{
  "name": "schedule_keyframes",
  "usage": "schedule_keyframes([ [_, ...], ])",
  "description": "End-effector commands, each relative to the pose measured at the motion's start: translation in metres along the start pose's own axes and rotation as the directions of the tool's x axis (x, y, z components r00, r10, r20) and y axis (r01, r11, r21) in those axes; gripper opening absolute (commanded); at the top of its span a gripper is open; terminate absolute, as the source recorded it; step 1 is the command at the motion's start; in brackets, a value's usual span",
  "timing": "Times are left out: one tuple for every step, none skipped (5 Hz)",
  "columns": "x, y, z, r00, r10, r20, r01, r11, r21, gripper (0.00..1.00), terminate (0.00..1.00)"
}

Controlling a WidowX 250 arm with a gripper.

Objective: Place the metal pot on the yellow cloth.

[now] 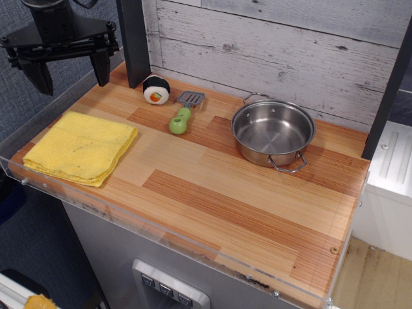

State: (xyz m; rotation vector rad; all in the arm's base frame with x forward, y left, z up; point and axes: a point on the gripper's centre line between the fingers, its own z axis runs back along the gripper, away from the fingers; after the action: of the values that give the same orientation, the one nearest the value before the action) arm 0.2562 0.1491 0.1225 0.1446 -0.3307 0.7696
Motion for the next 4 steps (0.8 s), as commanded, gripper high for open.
schedule_keyframes([
  [0.000,0.000,0.000,1.000,0.000,0.000,0.000,1.000,0.000,1.00,0.00],
  [-0.004,-0.037,0.003,0.998,-0.060,0.015,0.061,0.997,-0.048,1.00,0.00],
  [-0.014,-0.068,0.006,0.997,-0.080,0.013,0.081,0.992,-0.100,1.00,0.00],
  [-0.027,-0.101,0.008,0.993,-0.118,0.029,0.121,0.978,-0.171,1.00,0.00],
])
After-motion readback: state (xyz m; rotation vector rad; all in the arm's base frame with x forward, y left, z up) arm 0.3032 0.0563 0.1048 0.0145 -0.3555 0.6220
